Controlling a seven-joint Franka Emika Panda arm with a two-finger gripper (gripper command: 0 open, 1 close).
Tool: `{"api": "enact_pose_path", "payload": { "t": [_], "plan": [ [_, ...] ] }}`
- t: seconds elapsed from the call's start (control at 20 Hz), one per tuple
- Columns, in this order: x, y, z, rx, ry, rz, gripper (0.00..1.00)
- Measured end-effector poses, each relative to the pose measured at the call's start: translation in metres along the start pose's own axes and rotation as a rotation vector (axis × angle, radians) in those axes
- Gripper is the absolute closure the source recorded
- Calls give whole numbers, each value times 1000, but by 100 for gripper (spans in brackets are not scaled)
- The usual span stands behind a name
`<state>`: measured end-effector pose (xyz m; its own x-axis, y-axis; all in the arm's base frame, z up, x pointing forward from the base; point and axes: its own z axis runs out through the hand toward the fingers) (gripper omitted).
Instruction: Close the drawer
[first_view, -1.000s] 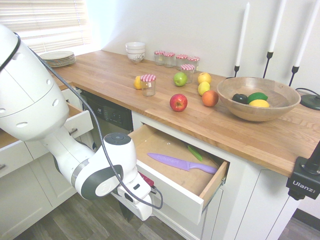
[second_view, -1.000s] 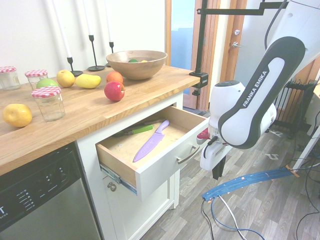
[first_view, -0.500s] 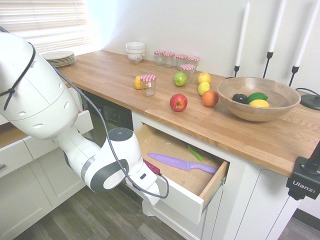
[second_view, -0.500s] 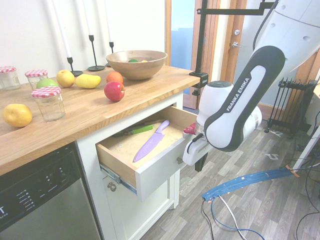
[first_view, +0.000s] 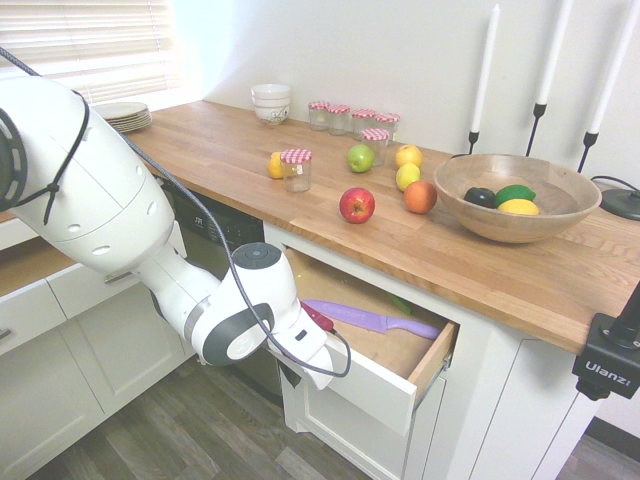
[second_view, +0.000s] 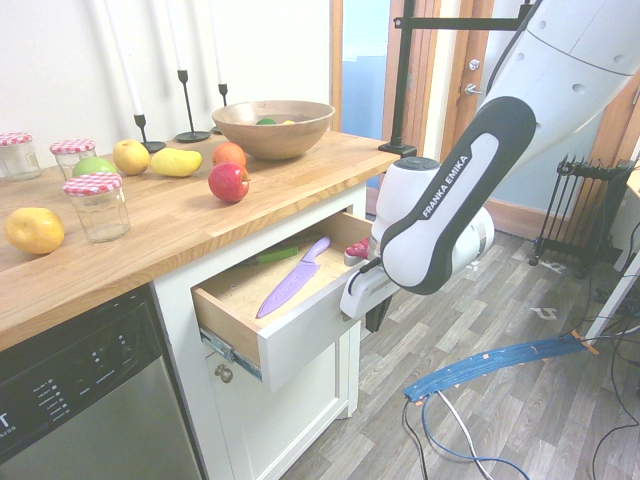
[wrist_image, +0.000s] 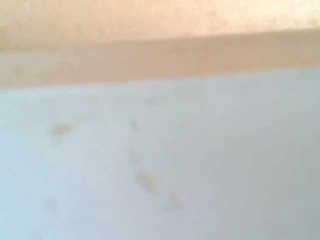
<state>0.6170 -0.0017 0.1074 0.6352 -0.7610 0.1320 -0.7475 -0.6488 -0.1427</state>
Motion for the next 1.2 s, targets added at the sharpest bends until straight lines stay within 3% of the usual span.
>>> {"api": "enact_pose_path", "payload": {
  "t": [1.2],
  "plan": [
    [61,-63,-28,75,63,64,100]
  ]
}}
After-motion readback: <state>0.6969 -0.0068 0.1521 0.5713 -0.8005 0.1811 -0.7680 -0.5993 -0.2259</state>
